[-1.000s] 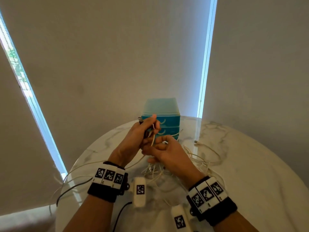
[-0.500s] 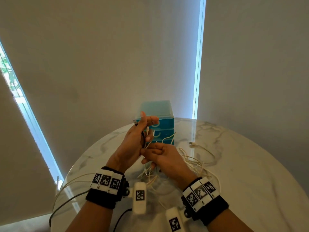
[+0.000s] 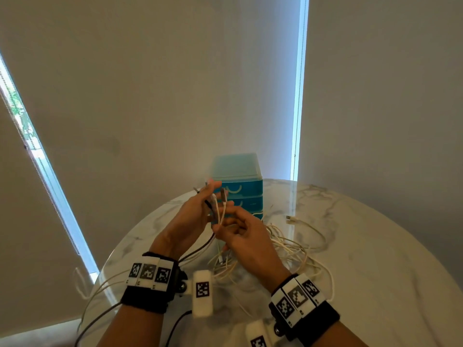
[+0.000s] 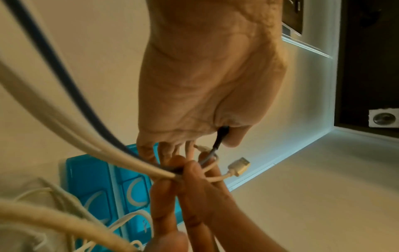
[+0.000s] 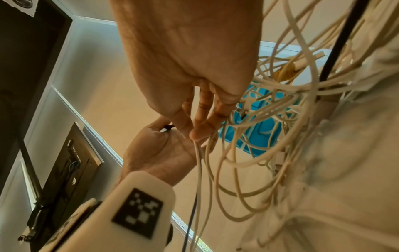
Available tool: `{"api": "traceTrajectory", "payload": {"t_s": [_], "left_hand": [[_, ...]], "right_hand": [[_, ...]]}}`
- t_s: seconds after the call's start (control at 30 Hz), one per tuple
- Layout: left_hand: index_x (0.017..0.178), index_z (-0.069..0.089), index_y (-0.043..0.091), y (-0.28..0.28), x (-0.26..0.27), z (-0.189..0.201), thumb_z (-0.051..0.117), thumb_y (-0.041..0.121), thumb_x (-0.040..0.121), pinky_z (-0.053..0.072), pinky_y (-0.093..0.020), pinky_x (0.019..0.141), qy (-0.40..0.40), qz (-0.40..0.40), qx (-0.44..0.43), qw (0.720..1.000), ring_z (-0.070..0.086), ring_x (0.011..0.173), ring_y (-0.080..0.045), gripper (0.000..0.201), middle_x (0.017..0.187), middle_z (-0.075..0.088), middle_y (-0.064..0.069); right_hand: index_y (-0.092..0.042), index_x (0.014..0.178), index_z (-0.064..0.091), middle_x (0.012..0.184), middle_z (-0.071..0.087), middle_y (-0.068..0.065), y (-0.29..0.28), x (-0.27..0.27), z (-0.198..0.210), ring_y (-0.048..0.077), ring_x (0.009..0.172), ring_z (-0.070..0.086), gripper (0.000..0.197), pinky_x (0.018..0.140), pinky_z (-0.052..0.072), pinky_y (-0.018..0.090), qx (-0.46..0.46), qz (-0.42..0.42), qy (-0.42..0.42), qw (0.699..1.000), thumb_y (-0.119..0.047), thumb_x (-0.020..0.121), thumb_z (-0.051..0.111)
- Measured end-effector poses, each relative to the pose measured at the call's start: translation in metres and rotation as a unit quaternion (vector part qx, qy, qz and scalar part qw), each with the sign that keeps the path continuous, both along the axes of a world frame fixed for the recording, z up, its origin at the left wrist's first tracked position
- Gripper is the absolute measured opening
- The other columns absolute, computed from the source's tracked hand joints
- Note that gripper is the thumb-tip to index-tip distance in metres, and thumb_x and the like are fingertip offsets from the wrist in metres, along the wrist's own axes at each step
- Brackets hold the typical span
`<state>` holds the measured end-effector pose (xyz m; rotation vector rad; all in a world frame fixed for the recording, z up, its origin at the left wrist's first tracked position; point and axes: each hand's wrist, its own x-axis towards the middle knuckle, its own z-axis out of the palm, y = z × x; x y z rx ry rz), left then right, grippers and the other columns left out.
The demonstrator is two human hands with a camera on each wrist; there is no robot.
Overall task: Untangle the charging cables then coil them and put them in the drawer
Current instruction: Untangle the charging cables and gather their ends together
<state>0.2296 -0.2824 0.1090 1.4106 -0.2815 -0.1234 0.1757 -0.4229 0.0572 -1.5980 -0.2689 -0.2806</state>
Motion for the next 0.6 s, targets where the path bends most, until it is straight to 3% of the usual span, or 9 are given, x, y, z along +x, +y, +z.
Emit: {"api": "traceTrajectory", "payload": {"t_s": [0.1, 0.2, 0.33, 0.4, 0.5, 0.6], "left_hand": [[0.146, 0.055, 0.013, -0.002, -0.003, -0.003, 0.051, 0.058, 0.096, 0.05, -0.051, 0.114, 0.046, -0.062, 0.025, 0.997, 0.073, 0.122, -0.032, 0.067, 0.128, 0.076, -0.018], [0.152, 0.048, 0.017, -0.001, -0.005, -0.006, 0.033, 0.068, 0.105, 0.044, -0.052, 0.12, 0.007, -0.091, 0.103, 0.991, 0.072, 0.125, -0.025, 0.071, 0.127, 0.078, -0.01], [0.143, 0.052, 0.008, -0.002, -0.009, -0.002, 0.017, 0.074, 0.101, 0.051, -0.051, 0.111, -0.023, -0.086, 0.098, 0.991, 0.074, 0.121, -0.029, 0.086, 0.126, 0.078, -0.011], [0.138, 0.054, 0.013, -0.004, -0.013, 0.001, 0.012, 0.071, 0.103, 0.054, -0.051, 0.107, -0.044, -0.079, 0.095, 0.991, 0.075, 0.118, -0.03, 0.08, 0.126, 0.078, -0.011], [0.143, 0.052, 0.029, -0.006, -0.018, 0.003, 0.015, 0.064, 0.107, 0.057, -0.046, 0.105, -0.087, -0.096, 0.136, 0.982, 0.076, 0.117, -0.024, 0.062, 0.124, 0.079, -0.006], [0.139, 0.055, 0.015, -0.009, -0.018, 0.002, 0.033, 0.06, 0.11, 0.062, -0.036, 0.096, -0.104, -0.085, 0.205, 0.969, 0.077, 0.111, -0.017, 0.058, 0.12, 0.081, 0.001]], "right_hand": [[-0.021, 0.119, 0.077, 0.106, 0.08, 0.001, 0.0, 0.001, 0.001, 0.016, 0.098, 0.077, 0.02, 0.07, 0.063, 0.027, 0.004, 0.006, -0.003, 1.0, -0.015, 0.1, 0.075], [-0.014, 0.118, 0.077, 0.103, 0.08, 0.006, -0.001, 0.002, 0.002, 0.018, 0.093, 0.078, 0.016, 0.07, 0.063, 0.024, -0.012, 0.014, 0.004, 1.0, -0.013, 0.102, 0.073], [-0.018, 0.114, 0.077, 0.098, 0.081, 0.003, -0.001, 0.0, 0.004, 0.013, 0.079, 0.079, 0.013, 0.071, 0.063, 0.022, -0.018, 0.025, 0.02, 0.999, -0.013, 0.104, 0.071], [-0.013, 0.115, 0.079, 0.097, 0.082, 0.003, -0.002, 0.001, 0.002, 0.015, 0.081, 0.08, 0.014, 0.074, 0.064, 0.024, -0.024, 0.017, 0.031, 0.999, -0.014, 0.103, 0.071], [-0.009, 0.115, 0.079, 0.096, 0.083, 0.004, -0.002, 0.001, 0.001, 0.016, 0.086, 0.08, 0.016, 0.074, 0.065, 0.026, -0.028, 0.028, 0.039, 0.998, -0.013, 0.103, 0.071], [-0.006, 0.12, 0.077, 0.103, 0.082, 0.008, -0.002, -0.001, 0.002, 0.017, 0.092, 0.081, 0.018, 0.071, 0.064, 0.025, -0.017, 0.067, 0.039, 0.997, -0.007, 0.104, 0.068]]}}
